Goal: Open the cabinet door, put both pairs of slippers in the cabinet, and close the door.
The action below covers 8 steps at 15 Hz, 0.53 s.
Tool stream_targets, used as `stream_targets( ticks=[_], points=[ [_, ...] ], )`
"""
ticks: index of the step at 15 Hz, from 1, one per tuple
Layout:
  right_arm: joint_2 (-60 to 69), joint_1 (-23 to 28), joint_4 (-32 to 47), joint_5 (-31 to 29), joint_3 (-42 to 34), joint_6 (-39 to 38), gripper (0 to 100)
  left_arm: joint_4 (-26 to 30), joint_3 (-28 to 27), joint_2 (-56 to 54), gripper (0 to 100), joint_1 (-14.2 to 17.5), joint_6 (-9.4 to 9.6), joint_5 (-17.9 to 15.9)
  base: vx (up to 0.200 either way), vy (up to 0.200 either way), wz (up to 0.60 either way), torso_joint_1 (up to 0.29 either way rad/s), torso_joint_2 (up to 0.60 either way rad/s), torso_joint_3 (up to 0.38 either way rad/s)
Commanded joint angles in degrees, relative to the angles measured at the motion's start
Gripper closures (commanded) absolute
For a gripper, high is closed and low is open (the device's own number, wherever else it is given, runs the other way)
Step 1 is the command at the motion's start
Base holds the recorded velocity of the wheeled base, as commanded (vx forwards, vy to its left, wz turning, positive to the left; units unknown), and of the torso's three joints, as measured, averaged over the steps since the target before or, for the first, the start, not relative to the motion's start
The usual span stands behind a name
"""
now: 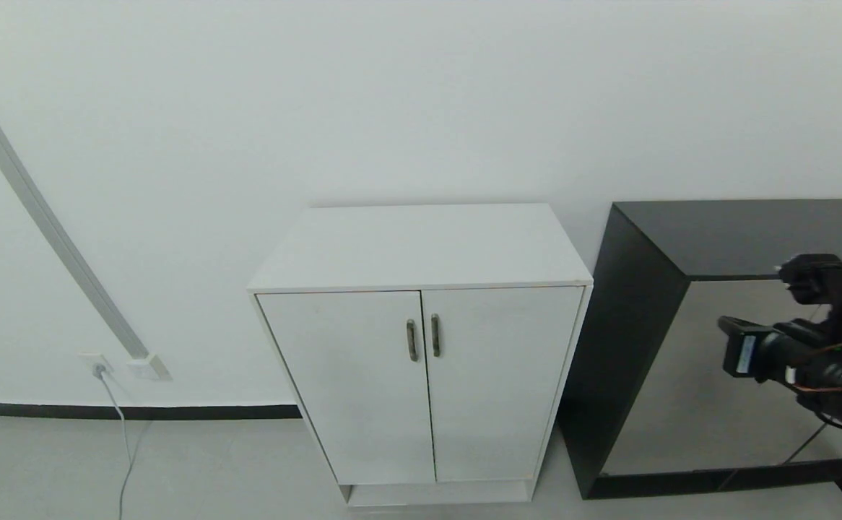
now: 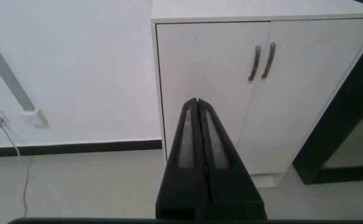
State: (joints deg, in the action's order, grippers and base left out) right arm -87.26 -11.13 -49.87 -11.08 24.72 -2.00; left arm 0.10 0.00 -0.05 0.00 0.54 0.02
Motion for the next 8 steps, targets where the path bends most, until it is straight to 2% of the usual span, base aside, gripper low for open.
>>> stream_targets(
  ticks=[1,5,8],
  points=[
    [19.8,6.6,8.2,0.3,-7.4,0.1,100,0.0,0.0,0.0,100,0.0,-0.01,0.1,0.0,0.0,0.0,0.0,0.0,0.0],
    [45.0,6.6,34.4,3.5,-7.5,0.2,100,0.0,0.0,0.0,100,-0.1,-0.1,0.1,0.0,0.0,0.0,0.0,0.0,0.0],
    [58.6,6.6,46.6,4.2,-8.0,0.2,100,0.0,0.0,0.0,100,-0.1,-0.01,0.1,0.0,0.0,0.0,0.0,0.0,0.0]
  ],
)
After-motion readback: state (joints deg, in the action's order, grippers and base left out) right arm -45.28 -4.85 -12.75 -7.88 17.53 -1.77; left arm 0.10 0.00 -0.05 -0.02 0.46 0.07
